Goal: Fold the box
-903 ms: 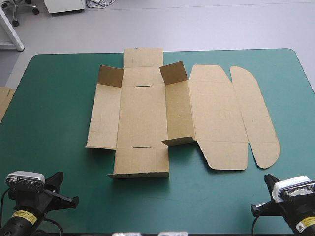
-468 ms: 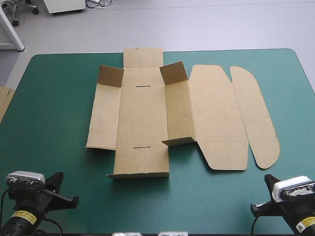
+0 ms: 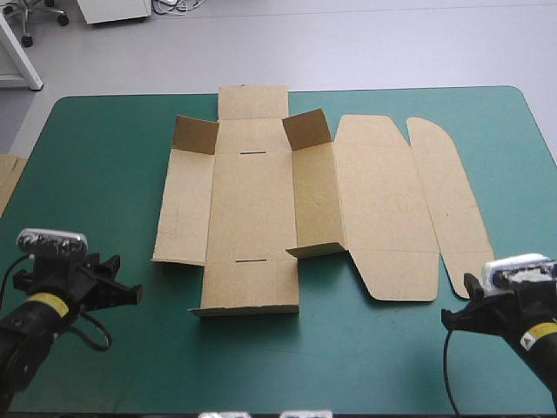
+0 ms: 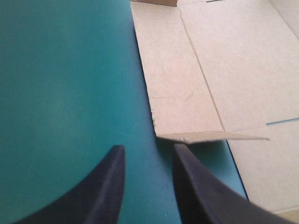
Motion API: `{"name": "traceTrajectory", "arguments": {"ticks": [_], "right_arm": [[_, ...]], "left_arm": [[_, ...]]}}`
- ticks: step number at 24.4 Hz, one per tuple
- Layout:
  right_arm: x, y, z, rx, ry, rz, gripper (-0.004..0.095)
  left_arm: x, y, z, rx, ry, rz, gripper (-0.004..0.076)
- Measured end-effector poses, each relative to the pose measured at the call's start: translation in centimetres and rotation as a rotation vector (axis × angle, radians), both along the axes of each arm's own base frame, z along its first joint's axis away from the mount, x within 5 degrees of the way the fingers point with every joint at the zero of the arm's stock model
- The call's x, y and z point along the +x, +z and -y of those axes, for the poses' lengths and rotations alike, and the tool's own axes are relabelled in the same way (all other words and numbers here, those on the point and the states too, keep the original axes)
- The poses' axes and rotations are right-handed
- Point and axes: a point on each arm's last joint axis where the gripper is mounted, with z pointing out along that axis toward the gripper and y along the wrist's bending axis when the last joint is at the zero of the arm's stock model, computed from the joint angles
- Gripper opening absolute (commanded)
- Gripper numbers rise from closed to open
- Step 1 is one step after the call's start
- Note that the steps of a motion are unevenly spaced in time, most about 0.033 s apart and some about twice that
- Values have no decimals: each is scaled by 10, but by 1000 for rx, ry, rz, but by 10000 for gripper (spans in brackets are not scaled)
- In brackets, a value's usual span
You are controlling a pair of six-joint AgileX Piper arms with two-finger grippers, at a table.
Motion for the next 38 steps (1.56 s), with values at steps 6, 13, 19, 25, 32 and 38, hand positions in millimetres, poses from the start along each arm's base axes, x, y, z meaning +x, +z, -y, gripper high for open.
{"name": "traceTrajectory", "arguments": {"ticks": [6, 13, 19, 25, 32, 38], "right_arm": [[46, 23, -7, 9, -8, -33, 412], [110, 40, -18, -1, -10, -106, 412], [155, 37, -33, 33, 61, -207, 413], [160, 41, -37, 43, 97, -192, 477], [163, 42, -37, 43, 97, -192, 476], [163, 43, -37, 44, 95, -189, 475]], "left_arm": [[61, 15, 5, 81, 68, -137, 397], [128, 4, 15, 101, 98, -302, 397], [160, -34, -63, -265, 254, -462, 397], [191, -81, -94, -696, 120, -540, 397], [212, -127, -85, -862, -10, -641, 397], [215, -148, -81, -871, -53, -700, 397]]}}
